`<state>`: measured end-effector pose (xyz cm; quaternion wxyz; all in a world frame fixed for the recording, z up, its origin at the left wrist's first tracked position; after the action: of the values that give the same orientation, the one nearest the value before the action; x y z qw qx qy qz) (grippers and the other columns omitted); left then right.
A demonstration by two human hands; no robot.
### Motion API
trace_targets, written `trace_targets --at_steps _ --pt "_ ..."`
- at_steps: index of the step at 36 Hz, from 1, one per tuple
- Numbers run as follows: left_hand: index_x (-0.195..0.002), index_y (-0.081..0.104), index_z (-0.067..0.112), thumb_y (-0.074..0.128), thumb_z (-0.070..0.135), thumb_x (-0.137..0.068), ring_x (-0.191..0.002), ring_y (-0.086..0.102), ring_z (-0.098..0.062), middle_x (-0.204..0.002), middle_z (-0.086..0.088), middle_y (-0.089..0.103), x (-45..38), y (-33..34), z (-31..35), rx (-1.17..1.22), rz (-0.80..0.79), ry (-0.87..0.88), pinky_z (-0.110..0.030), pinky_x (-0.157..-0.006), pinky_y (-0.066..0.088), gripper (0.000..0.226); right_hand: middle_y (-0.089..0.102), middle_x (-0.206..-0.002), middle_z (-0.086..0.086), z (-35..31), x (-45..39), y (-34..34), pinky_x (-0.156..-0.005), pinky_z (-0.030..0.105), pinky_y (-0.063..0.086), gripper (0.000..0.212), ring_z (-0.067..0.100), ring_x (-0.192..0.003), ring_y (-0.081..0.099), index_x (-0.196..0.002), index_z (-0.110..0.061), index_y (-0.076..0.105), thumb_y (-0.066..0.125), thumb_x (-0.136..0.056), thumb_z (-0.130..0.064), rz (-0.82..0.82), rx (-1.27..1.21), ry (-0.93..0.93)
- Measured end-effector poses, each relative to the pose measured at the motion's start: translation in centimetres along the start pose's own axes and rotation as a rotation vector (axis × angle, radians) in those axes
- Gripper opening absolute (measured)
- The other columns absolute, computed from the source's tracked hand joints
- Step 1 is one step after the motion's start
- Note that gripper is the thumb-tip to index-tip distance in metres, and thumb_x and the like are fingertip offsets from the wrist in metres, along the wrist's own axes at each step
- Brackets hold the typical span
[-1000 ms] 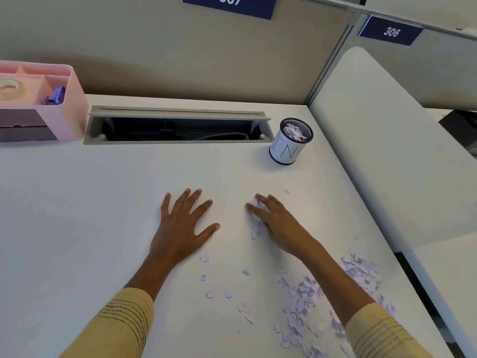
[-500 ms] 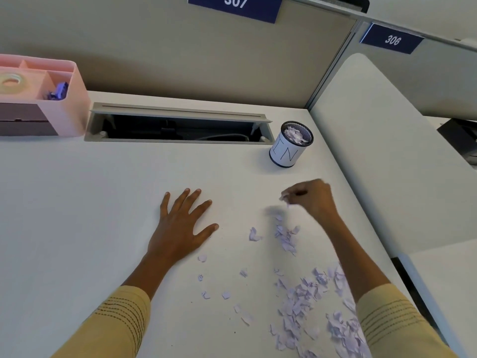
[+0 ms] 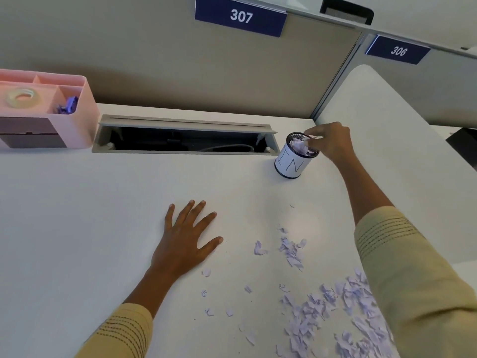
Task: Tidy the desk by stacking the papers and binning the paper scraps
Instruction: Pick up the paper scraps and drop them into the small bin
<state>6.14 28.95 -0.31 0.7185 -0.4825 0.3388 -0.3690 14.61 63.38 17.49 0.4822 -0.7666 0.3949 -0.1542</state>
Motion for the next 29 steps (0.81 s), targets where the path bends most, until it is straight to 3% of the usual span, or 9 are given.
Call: trace_targets --at_steps 2,5,9,14,17,21,25,27,29 --pt "-0.137 0.05 0.03 0.026 0.07 -0.089 -0.143 0.029 -0.021 -0.151 -0.001 0.038 -0.1 0.0 0.0 0.001 0.003 0.002 -0.055 -0.115 0.012 0.068 0.072 -0.098 0.015 0.0 1.3 -1.0 -0.069 0.0 0.04 0.023 0.005 -0.075 0.065 -0.1 -0.002 0.073 0.072 -0.077 -0.004 0.047 -0.078 -0.009" --pt "-0.136 0.052 0.028 0.025 0.07 -0.089 -0.141 0.031 -0.022 -0.15 -0.002 0.04 -0.1 -0.2 0.2 0.004 0.014 0.005 -0.055 -0.115 0.012 0.068 0.07 -0.074 0.011 1.5 4.2 -1.2 -0.078 0.032 0.057 0.015 0.003 -0.052 0.061 -0.09 -0.002 0.074 0.071 -0.075 0.0 0.008 -0.215 0.061" --pt "-0.136 0.052 0.028 0.02 0.071 -0.089 -0.142 0.031 -0.023 -0.15 -0.002 0.04 0.0 -0.3 0.3 0.009 0.006 0.002 -0.055 -0.115 0.012 0.072 0.067 -0.077 0.014 3.2 9.8 0.8 -0.065 0.034 0.057 0.028 0.023 -0.067 0.06 -0.093 -0.007 0.068 0.081 -0.069 -0.004 -0.331 -0.234 0.289" --pt "-0.137 0.051 0.028 0.017 0.072 -0.089 -0.142 0.029 -0.023 -0.151 -0.003 0.039 0.0 -0.2 0.2 0.012 -0.008 0.001 -0.058 -0.114 0.014 0.073 0.048 -0.103 0.005 4.9 17.7 4.4 -0.057 0.033 0.058 0.086 0.022 -0.086 0.058 -0.121 -0.035 0.043 0.093 -0.053 -0.018 -0.744 0.031 0.399" --pt "-0.137 0.051 0.028 0.02 0.071 -0.089 -0.143 0.029 -0.023 -0.151 -0.002 0.038 0.0 -0.2 0.1 0.01 -0.004 0.003 -0.058 -0.115 0.015 0.072 0.039 -0.111 0.006 5.0 20.0 6.0 -0.058 0.03 0.058 0.094 0.024 -0.083 0.058 -0.121 -0.037 0.041 0.093 -0.047 -0.011 -0.649 0.032 0.353" --pt "-0.137 0.052 0.027 0.025 0.07 -0.088 -0.142 0.029 -0.023 -0.151 -0.002 0.039 0.0 -0.2 0.1 0.012 0.015 0.009 -0.057 -0.115 0.014 0.07 0.047 -0.109 0.008 3.6 19.5 7.9 -0.06 0.019 0.044 0.084 0.02 -0.087 0.055 -0.122 -0.032 0.045 0.088 -0.054 -0.01 -0.517 -0.026 0.284" --pt "-0.137 0.051 0.028 0.026 0.07 -0.088 -0.142 0.029 -0.022 -0.151 -0.001 0.039 0.0 -0.2 0.1 0.014 0.016 0.005 -0.056 -0.115 0.013 0.069 0.057 -0.104 0.013 2.6 17.8 8.4 -0.052 0.011 0.047 0.067 0.016 -0.072 0.058 -0.12 -0.025 0.054 0.085 -0.063 -0.006 -0.417 -0.279 0.328" --pt "-0.137 0.051 0.029 0.026 0.07 -0.088 -0.143 0.029 -0.022 -0.151 -0.001 0.038 0.0 -0.2 0.1 0.018 0.017 0.004 -0.055 -0.115 0.012 0.069 0.058 -0.105 0.012 2.7 17.1 8.5 -0.058 0.016 0.052 0.065 0.017 -0.068 0.061 -0.117 -0.027 0.057 0.088 -0.062 -0.014 -0.383 -0.3 0.345" --pt "-0.137 0.052 0.028 0.026 0.07 -0.088 -0.143 0.029 -0.021 -0.151 -0.001 0.038 0.0 -0.2 0.1 0.017 0.018 0.005 -0.055 -0.116 0.011 0.069 0.051 -0.11 0.006 2.9 16.4 8.7 -0.076 0.026 0.052 0.075 0.016 -0.086 0.058 -0.119 -0.034 0.055 0.091 -0.054 -0.031 -0.382 -0.177 0.286"
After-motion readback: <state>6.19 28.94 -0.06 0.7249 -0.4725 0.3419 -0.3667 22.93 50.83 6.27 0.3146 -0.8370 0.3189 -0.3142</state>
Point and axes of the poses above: each hand's wrist, its own x-axis away from the middle knuckle, its own y-axis out of the palm, z = x × y, the point moved 3 cm from there along -x, towards the middle knuckle
